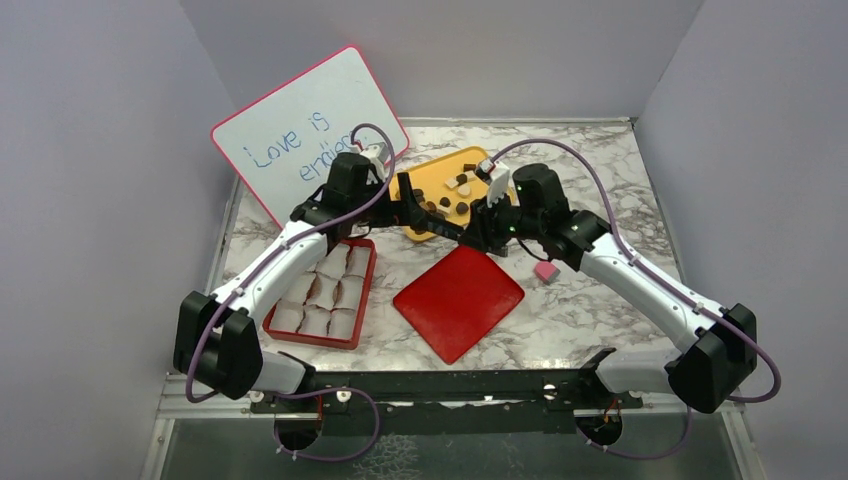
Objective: Pack the chocolate
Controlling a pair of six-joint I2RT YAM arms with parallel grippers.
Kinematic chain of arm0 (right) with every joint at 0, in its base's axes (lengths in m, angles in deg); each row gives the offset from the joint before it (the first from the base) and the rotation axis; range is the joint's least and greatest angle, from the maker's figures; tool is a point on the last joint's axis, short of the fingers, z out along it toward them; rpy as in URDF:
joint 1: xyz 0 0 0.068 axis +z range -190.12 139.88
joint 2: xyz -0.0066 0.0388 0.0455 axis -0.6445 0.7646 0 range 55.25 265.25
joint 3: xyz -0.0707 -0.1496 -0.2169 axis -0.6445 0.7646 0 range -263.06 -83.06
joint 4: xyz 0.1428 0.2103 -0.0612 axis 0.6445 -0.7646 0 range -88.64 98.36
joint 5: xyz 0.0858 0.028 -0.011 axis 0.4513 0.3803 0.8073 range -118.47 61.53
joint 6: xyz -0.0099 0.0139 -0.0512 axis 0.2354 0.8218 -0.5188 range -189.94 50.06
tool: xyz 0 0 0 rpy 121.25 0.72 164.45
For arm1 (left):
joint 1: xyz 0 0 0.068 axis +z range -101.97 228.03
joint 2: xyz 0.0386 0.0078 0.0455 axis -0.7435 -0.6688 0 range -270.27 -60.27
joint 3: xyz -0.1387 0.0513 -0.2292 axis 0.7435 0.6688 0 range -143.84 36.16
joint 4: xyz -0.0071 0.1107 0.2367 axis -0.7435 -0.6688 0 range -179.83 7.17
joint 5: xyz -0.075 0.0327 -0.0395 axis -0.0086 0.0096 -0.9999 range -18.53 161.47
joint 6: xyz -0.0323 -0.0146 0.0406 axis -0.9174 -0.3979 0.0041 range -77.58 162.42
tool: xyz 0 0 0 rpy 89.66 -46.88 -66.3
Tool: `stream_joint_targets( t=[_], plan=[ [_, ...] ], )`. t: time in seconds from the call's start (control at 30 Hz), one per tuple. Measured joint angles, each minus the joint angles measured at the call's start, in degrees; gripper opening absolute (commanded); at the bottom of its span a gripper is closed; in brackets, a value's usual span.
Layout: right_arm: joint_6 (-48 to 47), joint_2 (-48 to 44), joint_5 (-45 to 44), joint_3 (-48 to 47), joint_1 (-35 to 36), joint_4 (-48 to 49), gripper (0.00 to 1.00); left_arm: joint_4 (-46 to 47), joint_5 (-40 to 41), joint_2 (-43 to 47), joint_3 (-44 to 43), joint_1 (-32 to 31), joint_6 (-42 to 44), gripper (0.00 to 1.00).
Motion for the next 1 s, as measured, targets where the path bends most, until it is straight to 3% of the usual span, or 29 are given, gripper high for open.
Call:
stream_joint_targets(
  t=[0.33,0.77,1.0],
  plan=[
    [-0.85,0.55,-4.63,-0.72,0.11,-2.49,0.39,-2.03,-0.39,3.58,1.88,0.0,-0.02,0.99],
    [-2.95,11.15,-18.71,-8.02,0.02,-6.47,0.4,-2.89,-0.26,25.66,10.45,0.0,2.34,0.99],
    [-4.9,16.46,-28.24,-12.5,0.02,-8.11,0.41,-2.86,6.73,36.98,17.35,0.0,5.09,0.99]
  ],
)
